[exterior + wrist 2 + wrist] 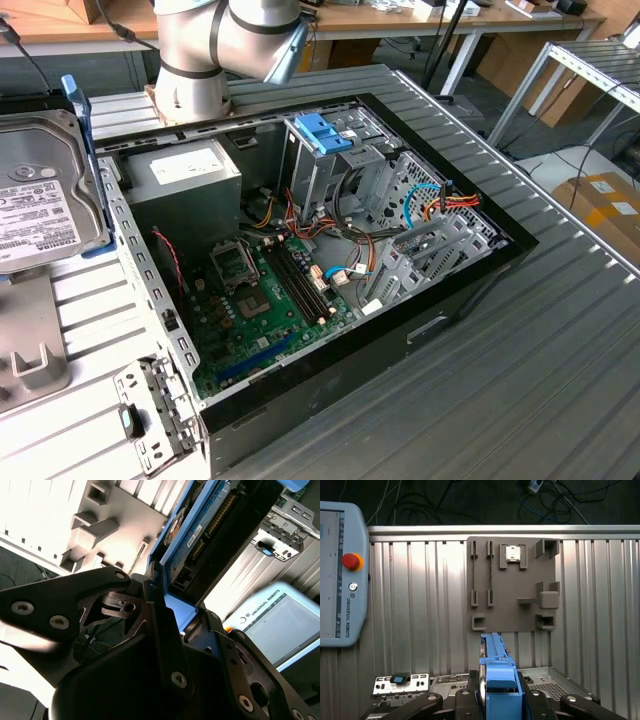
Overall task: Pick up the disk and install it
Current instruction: 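Pick up the disk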
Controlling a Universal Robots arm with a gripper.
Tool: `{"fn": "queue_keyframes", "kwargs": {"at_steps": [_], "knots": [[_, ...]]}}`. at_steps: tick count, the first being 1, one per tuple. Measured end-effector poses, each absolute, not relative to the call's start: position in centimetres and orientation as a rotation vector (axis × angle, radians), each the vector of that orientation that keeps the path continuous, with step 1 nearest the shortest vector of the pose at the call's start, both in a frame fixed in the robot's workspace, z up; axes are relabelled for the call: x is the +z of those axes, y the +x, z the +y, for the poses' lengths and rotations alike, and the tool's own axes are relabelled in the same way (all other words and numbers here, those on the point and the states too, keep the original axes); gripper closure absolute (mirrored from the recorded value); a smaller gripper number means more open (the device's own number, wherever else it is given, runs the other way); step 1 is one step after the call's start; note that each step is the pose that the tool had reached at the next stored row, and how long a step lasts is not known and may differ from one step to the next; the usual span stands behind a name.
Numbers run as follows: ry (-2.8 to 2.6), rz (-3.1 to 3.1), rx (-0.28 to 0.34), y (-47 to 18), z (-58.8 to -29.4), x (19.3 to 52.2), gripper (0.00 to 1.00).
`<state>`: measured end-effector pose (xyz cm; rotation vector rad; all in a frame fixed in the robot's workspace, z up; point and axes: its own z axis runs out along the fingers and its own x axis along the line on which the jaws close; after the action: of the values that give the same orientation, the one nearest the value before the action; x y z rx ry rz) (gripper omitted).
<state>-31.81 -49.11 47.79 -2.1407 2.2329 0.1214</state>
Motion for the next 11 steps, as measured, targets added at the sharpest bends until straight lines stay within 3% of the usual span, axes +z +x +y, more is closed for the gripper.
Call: {"fn": "queue_keyframes", "kwargs": {"at_steps": [11], "knots": [[-2.141, 2.233, 0.121, -30.89, -49.42, 47.65, 0.63]]}}
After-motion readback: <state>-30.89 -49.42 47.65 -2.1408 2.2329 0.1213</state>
